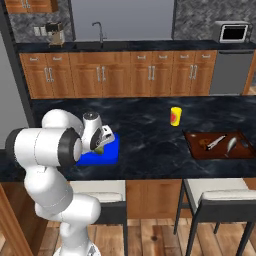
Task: Gather the cucumber and onion from the fridge and place them on a tray on the dining counter. Then gather the fish and chicken drumstick from the fridge and place them on the other tray.
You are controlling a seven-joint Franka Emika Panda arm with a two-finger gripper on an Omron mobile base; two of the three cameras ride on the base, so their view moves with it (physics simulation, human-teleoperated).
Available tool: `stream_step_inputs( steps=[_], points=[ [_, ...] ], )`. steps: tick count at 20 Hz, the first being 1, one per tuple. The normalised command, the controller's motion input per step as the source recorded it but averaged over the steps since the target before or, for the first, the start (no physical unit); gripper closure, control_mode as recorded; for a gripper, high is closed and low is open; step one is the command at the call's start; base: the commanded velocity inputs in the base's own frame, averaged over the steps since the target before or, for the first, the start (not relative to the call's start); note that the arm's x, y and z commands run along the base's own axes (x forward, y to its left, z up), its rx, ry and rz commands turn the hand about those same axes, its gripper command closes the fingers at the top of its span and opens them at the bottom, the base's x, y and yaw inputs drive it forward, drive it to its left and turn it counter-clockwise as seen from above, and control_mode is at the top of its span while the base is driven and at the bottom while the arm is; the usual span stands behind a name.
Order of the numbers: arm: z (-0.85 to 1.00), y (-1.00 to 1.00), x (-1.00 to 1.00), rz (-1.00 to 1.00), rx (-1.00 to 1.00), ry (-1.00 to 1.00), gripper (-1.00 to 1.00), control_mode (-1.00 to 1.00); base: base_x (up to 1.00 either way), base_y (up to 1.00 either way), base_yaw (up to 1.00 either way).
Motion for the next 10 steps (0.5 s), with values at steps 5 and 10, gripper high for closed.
stream_step_inputs(
  steps=[5,10],
  points=[
    [-0.24,0.00,0.00,0.00,0.00,0.00,-1.00,-1.00,0.00,0.00,0.00],
    [0.18,0.06,-0.06,0.00,-0.02,0.03,-1.00,-1.00,0.00,0.00,0.00]
  ],
)
